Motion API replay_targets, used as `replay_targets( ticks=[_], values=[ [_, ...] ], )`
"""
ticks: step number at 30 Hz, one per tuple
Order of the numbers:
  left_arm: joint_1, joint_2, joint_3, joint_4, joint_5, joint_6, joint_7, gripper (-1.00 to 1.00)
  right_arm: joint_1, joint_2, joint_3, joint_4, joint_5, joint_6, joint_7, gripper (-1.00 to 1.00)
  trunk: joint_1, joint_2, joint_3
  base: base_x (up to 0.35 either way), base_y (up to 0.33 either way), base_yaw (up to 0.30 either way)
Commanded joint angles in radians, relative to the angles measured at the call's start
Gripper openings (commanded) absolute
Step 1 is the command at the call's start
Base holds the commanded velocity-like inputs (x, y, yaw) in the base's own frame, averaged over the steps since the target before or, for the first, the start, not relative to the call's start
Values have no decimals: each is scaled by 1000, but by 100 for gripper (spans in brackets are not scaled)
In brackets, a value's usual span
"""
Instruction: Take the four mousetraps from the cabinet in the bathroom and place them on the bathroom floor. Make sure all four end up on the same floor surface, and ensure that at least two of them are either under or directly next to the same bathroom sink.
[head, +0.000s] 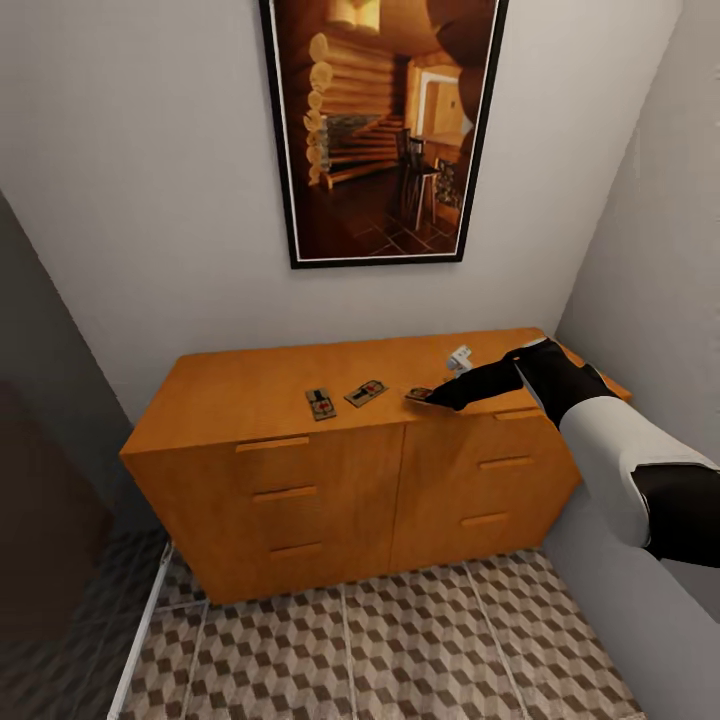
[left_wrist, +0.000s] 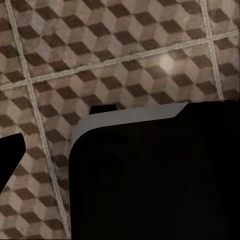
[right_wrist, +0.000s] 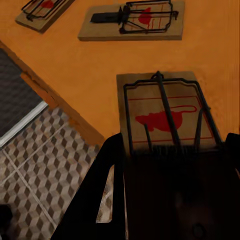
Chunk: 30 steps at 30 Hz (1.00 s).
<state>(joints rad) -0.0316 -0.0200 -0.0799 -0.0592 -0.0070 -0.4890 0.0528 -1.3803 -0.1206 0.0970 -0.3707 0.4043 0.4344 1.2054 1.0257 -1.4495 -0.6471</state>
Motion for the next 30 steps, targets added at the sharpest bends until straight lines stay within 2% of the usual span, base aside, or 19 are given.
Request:
replay_targets(
  ticks=[1, 30],
  values=[
    [-1, 0, -8, 1, -1, -3, 6, 100, 0, 0, 3, -2, -1, 12, 4, -100, -1, -1, -1, -337, 0, 0],
    [-1, 0, -8, 1, -1, -3, 6, 100, 0, -2, 3, 21, -1, -2, -8, -100, -1, -1, -1, -327, 0, 0]
  ],
)
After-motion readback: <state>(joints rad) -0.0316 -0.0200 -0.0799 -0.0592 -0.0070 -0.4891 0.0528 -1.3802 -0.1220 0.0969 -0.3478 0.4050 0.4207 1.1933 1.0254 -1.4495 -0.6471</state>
